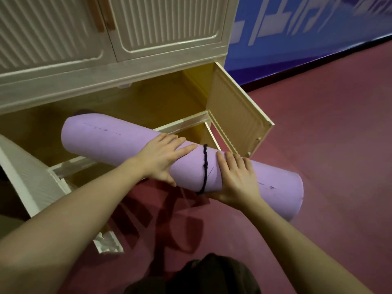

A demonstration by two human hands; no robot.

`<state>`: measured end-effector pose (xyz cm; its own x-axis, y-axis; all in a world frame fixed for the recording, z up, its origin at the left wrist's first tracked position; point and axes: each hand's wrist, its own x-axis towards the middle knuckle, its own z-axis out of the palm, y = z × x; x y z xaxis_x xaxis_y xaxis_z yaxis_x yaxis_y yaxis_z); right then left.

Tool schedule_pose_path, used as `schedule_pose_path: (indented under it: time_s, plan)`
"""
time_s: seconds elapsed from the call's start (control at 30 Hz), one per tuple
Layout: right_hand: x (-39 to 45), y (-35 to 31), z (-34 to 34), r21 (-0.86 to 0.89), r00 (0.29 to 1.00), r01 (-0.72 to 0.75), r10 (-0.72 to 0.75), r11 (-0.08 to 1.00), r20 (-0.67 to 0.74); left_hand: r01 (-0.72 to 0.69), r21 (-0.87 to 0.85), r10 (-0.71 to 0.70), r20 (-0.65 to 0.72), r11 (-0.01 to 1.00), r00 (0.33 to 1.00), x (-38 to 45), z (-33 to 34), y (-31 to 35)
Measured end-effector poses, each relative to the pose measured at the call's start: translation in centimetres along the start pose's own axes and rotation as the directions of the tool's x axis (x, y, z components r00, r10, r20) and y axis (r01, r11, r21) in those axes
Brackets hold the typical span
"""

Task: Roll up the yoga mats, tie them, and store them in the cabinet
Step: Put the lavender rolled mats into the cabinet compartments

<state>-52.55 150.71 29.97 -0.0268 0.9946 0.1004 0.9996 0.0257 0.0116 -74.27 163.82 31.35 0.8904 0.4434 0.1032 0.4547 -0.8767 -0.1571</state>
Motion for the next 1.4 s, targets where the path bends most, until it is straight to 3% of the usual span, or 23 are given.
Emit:
schedule_pose_path:
  time_s: [0.33, 0.7, 0.83, 1.0, 1.4]
  plan:
    - [0.0, -1.4, 7.2, -0.092, 0.965, 0.009, -0.033, 0.996, -0.259, 0.034, 0.159, 0.006, -0.243, 0.987, 0.97, -2.4, 5.9, -0.4]
    - [0.1, -6.9, 6.2, -0.104, 0.952, 0.109, -0.134, 0.989, -0.274, 0.1, 0.127, -0.07, -0.22, 0.987, 0.973, -8.6, 5.4, -2.0]
    - [0.2, -7.0, 4.7, 0.015, 0.948, 0.139, -0.128, 0.99, -0.292, 0.126, 0.121, -0.097, -0.222, 0.985, 0.97, -9.8, 5.4, -2.0]
    - [0.4, -4.4, 4.0, -0.043, 0.98, -0.033, 0.024, 0.999, -0.199, 0.124, 0.103, -0.1, -0.212, 0.987, 0.972, -9.0, 5.1, -1.7]
    - [0.0, 3.1, 3.6, -0.015, 0.941, -0.335, 0.334, 0.942, -0.049, 0.055, 0.086, -0.031, -0.263, 0.995, 0.964, -3.2, 6.0, 0.3]
